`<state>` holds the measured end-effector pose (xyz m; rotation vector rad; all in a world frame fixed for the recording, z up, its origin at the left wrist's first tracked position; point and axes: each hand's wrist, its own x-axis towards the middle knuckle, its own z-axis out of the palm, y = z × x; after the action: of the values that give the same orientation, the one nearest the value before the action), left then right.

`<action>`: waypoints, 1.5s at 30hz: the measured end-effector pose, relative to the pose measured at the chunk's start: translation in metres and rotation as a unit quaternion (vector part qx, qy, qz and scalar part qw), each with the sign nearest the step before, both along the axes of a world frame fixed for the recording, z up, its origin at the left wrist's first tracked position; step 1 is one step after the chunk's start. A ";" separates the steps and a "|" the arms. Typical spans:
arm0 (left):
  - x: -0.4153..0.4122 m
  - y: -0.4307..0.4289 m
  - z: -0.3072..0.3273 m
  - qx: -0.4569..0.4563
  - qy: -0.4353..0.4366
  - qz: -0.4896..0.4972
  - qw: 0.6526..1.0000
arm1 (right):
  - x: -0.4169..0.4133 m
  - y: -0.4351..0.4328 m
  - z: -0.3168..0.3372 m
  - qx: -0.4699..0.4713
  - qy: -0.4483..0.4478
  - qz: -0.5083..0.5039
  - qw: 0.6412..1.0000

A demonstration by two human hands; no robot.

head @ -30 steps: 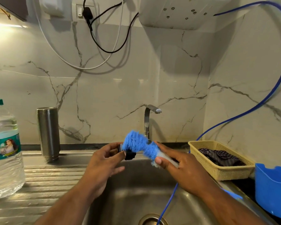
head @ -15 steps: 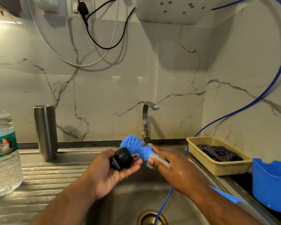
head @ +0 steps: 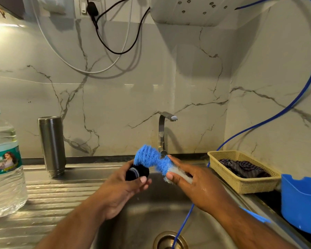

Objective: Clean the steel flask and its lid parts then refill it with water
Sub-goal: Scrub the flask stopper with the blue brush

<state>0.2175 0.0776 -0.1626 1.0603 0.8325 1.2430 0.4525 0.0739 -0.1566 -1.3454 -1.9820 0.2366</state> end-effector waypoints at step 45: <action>-0.026 0.007 0.013 0.180 0.225 0.139 0.947 | -0.008 -0.007 0.008 0.245 -0.185 -0.131 0.943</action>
<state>0.1915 0.0845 -0.1491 1.6038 1.1600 1.4475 0.4446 0.0670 -0.1482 -1.3605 -1.9431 -0.6401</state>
